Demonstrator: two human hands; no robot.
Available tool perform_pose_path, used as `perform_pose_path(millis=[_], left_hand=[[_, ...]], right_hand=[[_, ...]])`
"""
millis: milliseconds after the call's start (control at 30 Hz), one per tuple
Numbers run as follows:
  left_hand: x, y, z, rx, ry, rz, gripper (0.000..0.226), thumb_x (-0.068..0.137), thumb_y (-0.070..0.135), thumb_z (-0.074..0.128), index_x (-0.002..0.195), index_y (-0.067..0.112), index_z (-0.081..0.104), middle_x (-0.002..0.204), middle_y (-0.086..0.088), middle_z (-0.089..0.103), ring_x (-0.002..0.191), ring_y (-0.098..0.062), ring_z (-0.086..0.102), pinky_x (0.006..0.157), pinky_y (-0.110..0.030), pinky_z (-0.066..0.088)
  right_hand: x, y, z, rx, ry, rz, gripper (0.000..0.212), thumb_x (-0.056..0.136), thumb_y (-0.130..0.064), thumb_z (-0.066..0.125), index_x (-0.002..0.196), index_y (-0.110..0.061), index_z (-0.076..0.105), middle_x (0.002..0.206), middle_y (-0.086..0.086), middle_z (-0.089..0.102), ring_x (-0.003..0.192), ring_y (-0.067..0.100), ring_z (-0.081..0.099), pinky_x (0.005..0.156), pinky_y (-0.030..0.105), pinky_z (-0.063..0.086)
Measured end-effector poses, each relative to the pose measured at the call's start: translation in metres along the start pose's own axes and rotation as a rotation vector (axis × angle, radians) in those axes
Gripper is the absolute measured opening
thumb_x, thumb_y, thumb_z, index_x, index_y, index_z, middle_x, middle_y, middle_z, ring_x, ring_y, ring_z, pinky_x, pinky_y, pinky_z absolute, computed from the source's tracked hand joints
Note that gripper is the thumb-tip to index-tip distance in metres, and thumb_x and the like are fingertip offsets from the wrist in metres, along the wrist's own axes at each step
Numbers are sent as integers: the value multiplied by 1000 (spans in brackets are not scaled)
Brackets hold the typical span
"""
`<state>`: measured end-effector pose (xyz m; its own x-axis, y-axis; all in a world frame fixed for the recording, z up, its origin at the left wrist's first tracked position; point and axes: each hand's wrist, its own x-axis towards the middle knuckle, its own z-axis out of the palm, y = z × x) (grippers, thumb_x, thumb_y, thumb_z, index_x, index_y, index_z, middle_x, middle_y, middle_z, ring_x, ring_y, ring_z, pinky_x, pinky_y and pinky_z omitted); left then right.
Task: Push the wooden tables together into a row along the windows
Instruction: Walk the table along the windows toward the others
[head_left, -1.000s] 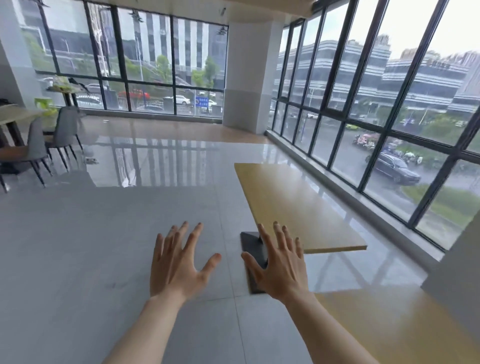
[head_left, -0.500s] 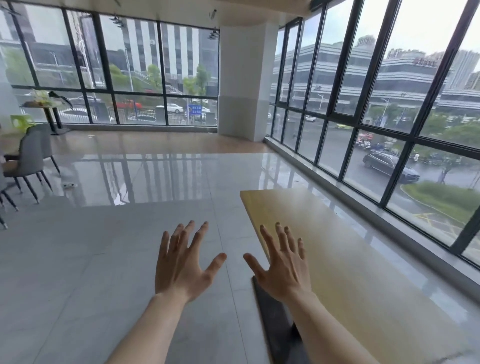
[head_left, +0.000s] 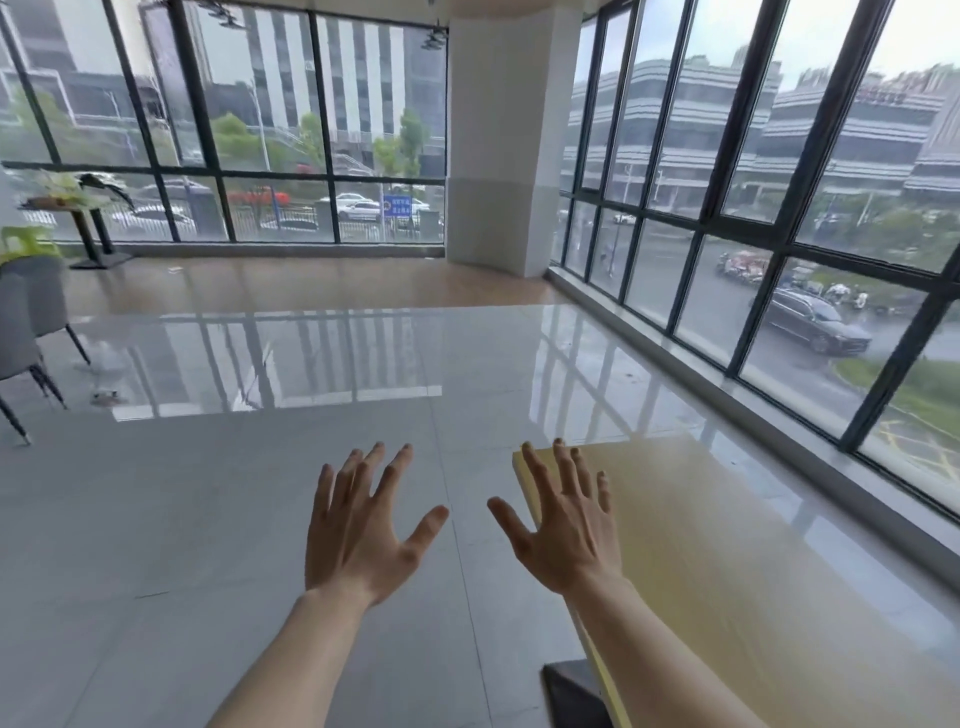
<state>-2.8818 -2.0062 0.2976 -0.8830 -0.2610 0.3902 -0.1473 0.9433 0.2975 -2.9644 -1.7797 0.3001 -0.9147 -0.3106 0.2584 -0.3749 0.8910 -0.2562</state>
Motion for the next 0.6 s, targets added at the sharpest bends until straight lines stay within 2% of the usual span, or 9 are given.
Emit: perform_pose_path(millis=[167, 333, 600], left_hand=[[154, -55, 79, -46, -21, 31, 93, 83, 89, 16, 162, 40, 17, 172, 2, 19, 159, -22, 9, 129, -46, -5], [318, -91, 136, -76, -69, 66, 93, 83, 89, 15, 162, 40, 17, 171, 1, 19, 159, -22, 8, 129, -46, -7], [551, -86, 237, -133, -121, 221, 92, 84, 88, 21, 162, 39, 21, 170, -1, 24, 158, -22, 12, 129, -45, -5]], right_hand=[[158, -10, 69, -29, -9, 32, 89, 89, -89, 18, 163, -44, -3, 175, 1, -8, 160, 21, -12, 129, 51, -3], [314, -15, 106, -54, -22, 107, 88, 91, -88, 19, 163, -42, -3, 175, 1, -8, 160, 22, -11, 129, 49, -5], [509, 49, 153, -33, 26, 323, 88, 90, -87, 16, 164, -42, -1, 175, 2, -7, 160, 23, -12, 129, 50, -8]])
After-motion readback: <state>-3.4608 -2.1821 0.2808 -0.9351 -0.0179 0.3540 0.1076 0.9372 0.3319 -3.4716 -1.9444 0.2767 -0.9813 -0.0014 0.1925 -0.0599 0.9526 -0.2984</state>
